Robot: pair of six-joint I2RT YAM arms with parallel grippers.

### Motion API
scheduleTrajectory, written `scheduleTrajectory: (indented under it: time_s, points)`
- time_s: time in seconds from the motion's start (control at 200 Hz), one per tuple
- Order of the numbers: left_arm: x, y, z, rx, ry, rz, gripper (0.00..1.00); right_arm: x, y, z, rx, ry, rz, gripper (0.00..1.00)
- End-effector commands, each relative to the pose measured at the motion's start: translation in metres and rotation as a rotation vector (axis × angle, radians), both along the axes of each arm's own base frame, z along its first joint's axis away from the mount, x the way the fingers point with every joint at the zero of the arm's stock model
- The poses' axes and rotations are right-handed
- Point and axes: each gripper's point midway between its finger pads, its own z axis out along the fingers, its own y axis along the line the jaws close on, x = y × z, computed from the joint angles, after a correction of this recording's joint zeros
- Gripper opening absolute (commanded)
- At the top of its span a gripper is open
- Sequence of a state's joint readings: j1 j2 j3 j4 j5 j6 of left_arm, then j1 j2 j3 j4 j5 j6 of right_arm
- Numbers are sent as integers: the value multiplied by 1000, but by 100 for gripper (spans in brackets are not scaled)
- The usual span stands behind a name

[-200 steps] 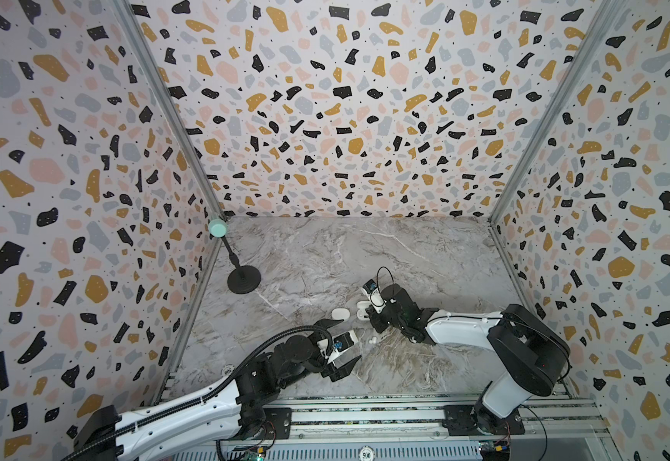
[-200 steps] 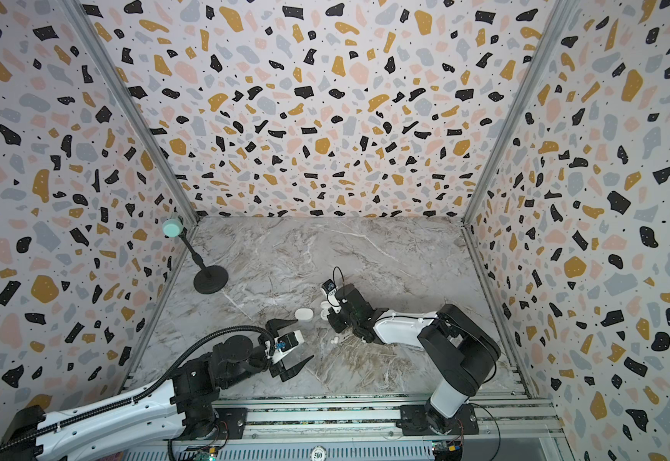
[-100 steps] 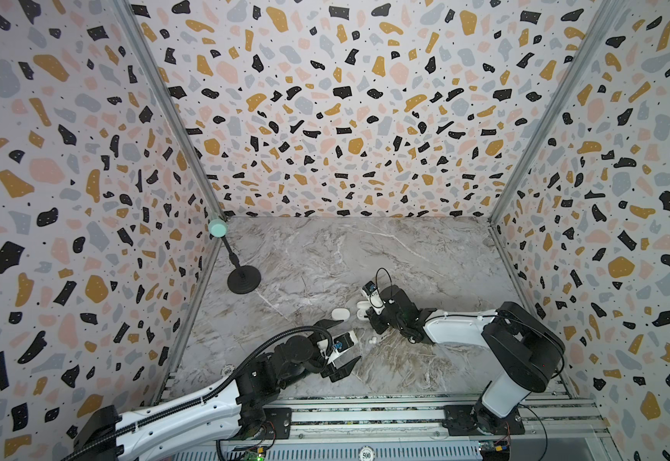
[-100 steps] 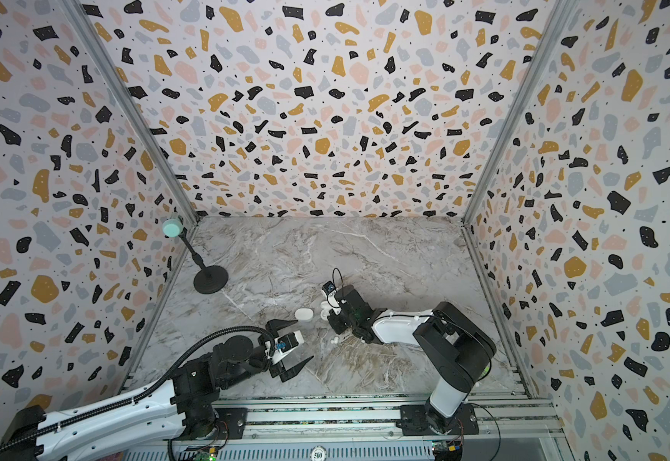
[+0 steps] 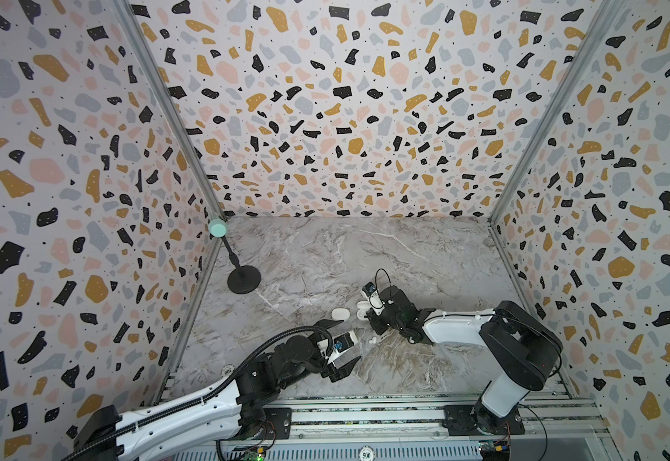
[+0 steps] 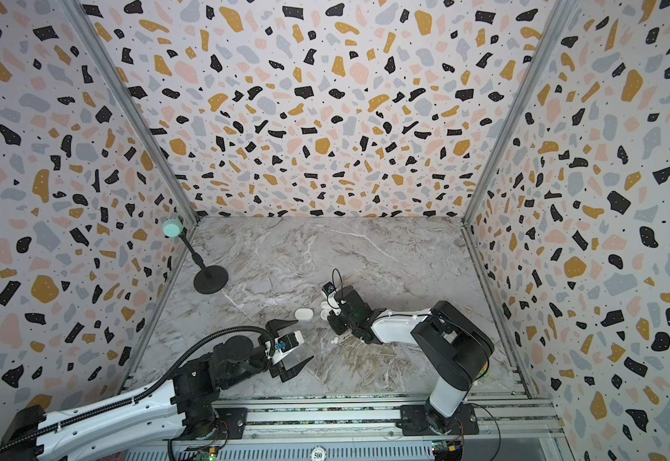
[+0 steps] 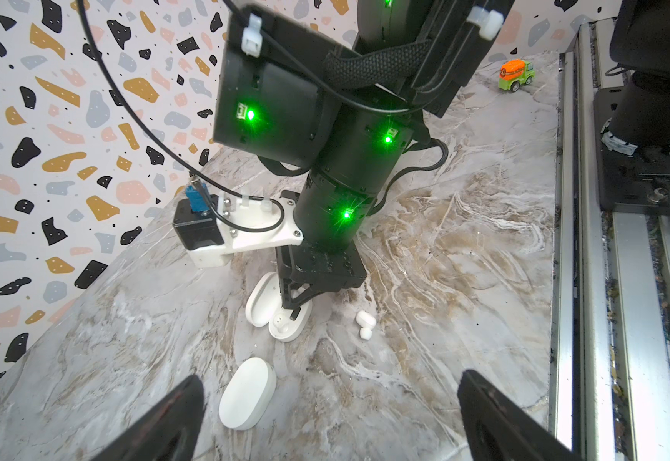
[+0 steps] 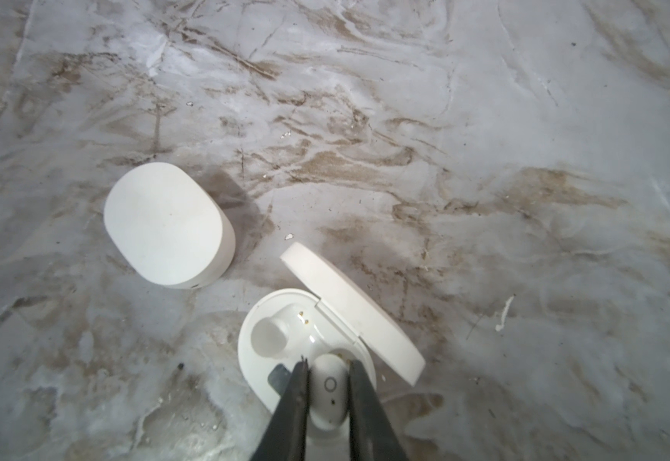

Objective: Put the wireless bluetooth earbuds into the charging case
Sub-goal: 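Open the right gripper to release the earbud in the case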

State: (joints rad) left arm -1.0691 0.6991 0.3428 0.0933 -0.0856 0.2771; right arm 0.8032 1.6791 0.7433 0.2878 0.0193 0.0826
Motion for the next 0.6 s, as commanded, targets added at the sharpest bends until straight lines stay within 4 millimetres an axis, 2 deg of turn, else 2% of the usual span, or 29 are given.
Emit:
scheduleTrajectory:
  time_s: [0.0,0.375,0.591]
  points:
    - [-2,-5,7,-34,-21,-20,100,4,0,2,-15,0,-6,22]
    - [-1,-5,7,-34,-21,-19,100,2,-1,2,-15,10,-5,28]
    - [-2,-5,7,-34,-20,-20,100,-1,1,14,16,11,0,32]
